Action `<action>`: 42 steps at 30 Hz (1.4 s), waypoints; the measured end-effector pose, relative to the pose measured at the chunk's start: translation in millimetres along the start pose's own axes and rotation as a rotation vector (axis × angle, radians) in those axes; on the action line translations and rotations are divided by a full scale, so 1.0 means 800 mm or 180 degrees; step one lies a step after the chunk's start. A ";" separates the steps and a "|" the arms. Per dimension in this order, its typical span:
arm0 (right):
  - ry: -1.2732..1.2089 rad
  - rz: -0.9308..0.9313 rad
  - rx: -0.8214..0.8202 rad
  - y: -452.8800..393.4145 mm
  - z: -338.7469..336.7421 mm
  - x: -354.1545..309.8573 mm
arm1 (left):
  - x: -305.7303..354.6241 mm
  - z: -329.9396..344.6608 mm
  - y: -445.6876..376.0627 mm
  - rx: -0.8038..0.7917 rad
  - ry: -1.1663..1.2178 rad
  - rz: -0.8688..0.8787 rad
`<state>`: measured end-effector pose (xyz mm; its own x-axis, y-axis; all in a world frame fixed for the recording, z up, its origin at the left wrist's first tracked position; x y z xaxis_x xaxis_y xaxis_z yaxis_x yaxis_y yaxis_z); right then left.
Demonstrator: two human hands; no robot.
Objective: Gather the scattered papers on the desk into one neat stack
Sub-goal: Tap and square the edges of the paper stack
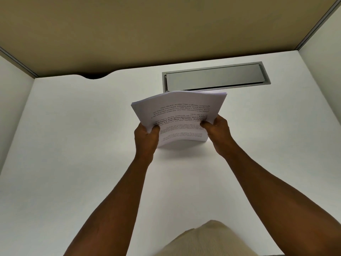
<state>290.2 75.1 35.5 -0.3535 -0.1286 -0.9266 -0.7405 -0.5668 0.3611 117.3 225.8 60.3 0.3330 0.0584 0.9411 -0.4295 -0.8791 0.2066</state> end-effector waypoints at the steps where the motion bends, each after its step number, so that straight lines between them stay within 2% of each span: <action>1: 0.0013 -0.0021 -0.0007 0.001 0.002 -0.003 | 0.000 -0.001 0.000 0.0014 0.0028 -0.0012; 8: -0.0242 -0.0112 -0.0068 0.006 0.007 -0.009 | -0.003 -0.007 -0.002 0.0058 0.0126 0.0005; 13: -0.0108 -0.0012 0.0013 0.006 0.008 0.008 | -0.030 0.002 0.003 -0.0141 -0.0072 -0.0236; 19: 0.0108 -0.0123 -0.0091 0.008 0.005 0.004 | -0.026 -0.003 0.000 -0.0089 -0.0130 -0.0114; 25: 0.0050 0.0087 -0.0080 0.011 0.000 0.019 | -0.031 0.000 0.001 -0.0136 -0.0249 -0.0166; 28: -0.0268 0.0008 -0.0167 0.012 -0.002 0.003 | -0.013 -0.005 0.000 -0.0132 -0.0446 0.0062; 32: -0.0801 -0.0659 0.0286 0.010 -0.033 -0.059 | 0.042 -0.022 -0.006 -0.0073 -0.1136 0.0618; 34: -0.0245 -0.1128 0.0443 0.015 -0.048 -0.095 | 0.075 -0.028 -0.010 -0.0114 -0.1602 0.0944; 36: 0.1028 -0.1706 0.0527 0.027 -0.046 -0.133 | 0.101 -0.029 -0.012 -0.0248 -0.2024 0.1123; 39: 0.2088 -0.2414 0.0364 0.047 -0.016 -0.179 | 0.132 -0.020 -0.009 -0.0496 -0.2427 0.1297; 42: 0.2335 -0.2204 -0.0092 0.046 0.009 -0.188 | 0.152 -0.010 -0.004 -0.0617 -0.2677 0.1435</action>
<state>311.6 79.4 188.9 0.5953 -0.2271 -0.7708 -0.6320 -0.7246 -0.2747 152.1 239.5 176.3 0.5619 -0.6878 0.4596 -0.7694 -0.6386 -0.0149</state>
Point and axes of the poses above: each hand's wrist, its own y-axis away from the middle knuckle, its own z-axis out of the palm, x = y × z, the point moved 7 cm from there along -y, towards the middle knuckle, and after that the axes turned 9 degrees about -y, right-handed, at the moved point
